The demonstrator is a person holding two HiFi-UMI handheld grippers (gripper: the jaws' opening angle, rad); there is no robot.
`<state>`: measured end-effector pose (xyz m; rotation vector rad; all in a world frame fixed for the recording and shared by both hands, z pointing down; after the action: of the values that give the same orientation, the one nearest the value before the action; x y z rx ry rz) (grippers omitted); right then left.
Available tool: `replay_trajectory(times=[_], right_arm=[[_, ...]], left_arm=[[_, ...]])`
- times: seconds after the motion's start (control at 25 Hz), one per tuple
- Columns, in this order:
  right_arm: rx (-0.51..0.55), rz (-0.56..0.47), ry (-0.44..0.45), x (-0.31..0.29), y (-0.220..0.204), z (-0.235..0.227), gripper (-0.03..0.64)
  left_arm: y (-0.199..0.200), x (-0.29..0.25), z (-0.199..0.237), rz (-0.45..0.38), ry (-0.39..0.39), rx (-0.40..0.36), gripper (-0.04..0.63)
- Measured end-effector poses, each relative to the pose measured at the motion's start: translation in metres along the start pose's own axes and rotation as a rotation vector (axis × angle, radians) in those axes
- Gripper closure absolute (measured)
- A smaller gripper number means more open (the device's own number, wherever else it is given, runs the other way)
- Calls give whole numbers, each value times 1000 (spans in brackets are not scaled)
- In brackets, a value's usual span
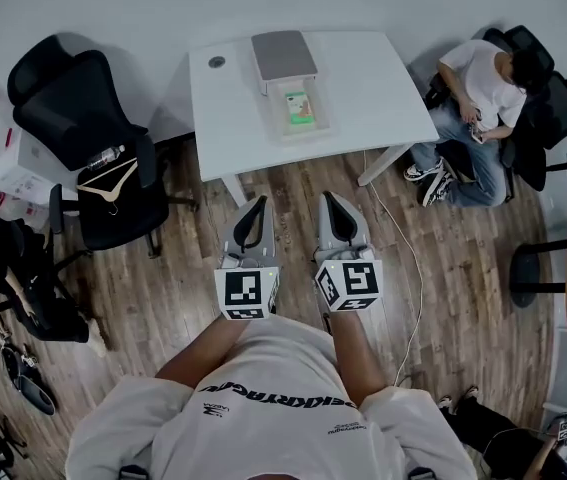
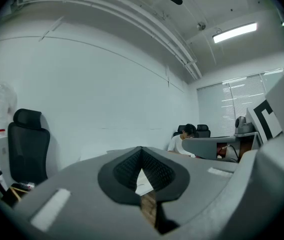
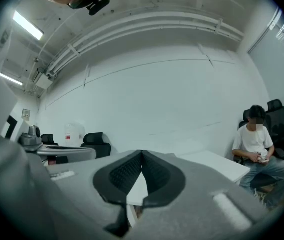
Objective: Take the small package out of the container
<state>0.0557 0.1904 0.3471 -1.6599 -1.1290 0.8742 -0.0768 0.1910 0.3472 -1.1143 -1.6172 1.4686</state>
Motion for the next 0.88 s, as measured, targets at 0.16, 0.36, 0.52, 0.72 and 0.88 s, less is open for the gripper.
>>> replay_trajectory(times=[0.16,0.36,0.52,0.72,0.88], right_arm=[[7,2,-24,-24,2,0,617],[16,4,-38,-48,3,5,617],[26,9,-58,-61,2,4,617],[28,15,-71,-74,4,-1,615],[27,22,-72,-84,4,-6,617]], left_arm=[[-2,-19,16,-3,-22,4,592],[-4,-37,34,-7,-43,4,592],[-8,-49,44,-8,-57,15,592],[-12,-61,49,-2,-61,17,592],[-13,-74,51,3,-62,22,592]])
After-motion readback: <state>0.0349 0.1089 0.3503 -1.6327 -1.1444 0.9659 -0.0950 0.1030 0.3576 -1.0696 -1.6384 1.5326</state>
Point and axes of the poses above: the fingertips, and each gripper's own axes: x backward along the fingers, z to its left, y out of its top, the point moved 4 cm from there along x, backward along the fingers, and after that the axes turned 13 degrees about -x, right-handed, at the moved point
